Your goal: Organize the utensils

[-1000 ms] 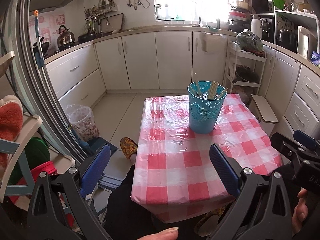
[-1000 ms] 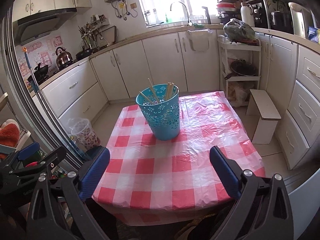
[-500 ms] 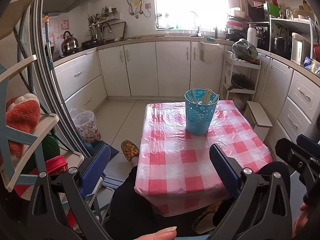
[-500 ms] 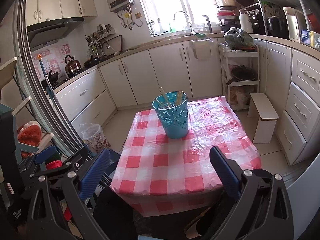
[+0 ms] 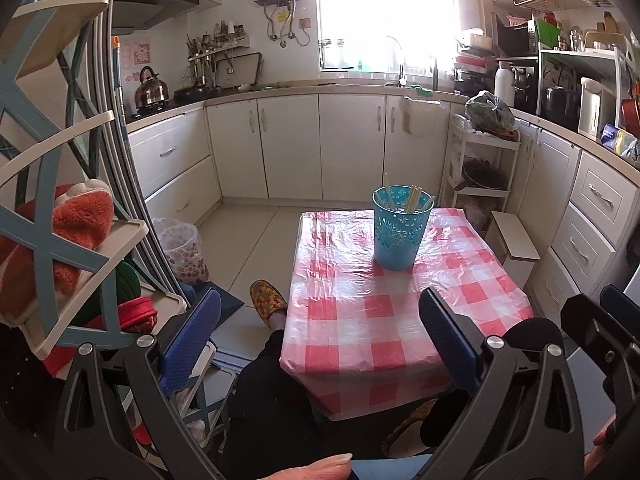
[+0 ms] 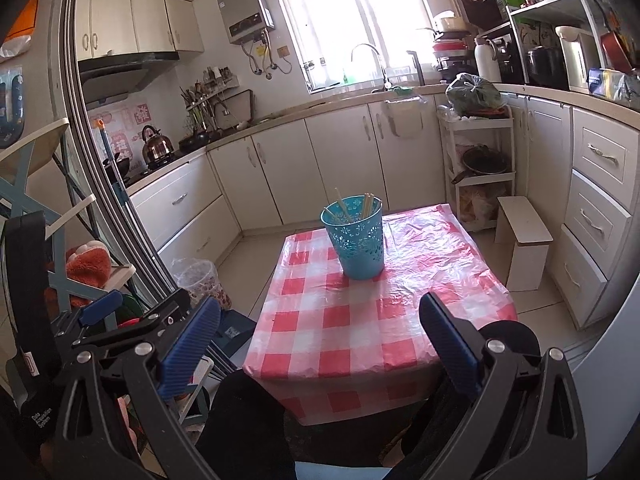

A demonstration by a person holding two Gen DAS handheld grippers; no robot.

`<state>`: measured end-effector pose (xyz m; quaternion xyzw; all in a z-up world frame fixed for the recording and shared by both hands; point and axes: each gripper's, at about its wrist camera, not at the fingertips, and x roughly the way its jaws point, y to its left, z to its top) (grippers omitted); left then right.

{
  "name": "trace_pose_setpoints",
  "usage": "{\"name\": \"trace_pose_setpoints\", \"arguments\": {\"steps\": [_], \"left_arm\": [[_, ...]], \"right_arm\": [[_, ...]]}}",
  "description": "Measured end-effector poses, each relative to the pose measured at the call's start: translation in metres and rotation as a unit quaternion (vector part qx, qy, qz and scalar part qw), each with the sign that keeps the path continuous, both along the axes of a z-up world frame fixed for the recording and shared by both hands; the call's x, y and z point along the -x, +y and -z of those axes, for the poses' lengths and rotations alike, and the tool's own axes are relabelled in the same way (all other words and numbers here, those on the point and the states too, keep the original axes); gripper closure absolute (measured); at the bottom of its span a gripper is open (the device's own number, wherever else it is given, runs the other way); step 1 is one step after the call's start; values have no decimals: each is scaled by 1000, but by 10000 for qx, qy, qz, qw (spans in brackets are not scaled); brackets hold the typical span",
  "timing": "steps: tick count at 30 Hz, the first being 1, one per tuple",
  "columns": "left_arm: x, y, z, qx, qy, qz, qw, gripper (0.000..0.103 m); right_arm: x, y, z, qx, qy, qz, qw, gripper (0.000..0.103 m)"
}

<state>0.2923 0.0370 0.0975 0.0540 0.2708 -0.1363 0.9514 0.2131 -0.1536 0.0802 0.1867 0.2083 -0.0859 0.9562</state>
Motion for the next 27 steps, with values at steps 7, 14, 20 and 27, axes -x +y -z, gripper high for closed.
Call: {"name": "trace_pose_setpoints", "arguments": {"steps": [7, 14, 20, 27], "left_arm": [[18, 8, -3, 26, -106, -31, 9999, 8], [35, 19, -8, 125, -267, -152, 9994, 8], [50, 27, -12, 204, -433, -221, 9986, 8], [59, 34, -16, 295, -487, -252, 9981, 8]], "right_arm": [[23, 13, -7, 158, -247, 70, 9995, 8], [36, 21, -13, 289, -449, 112, 9985, 8], [45, 33, -12, 449, -511, 25, 9977, 7], [53, 42, -13, 537, -561, -8, 9970, 7]]}}
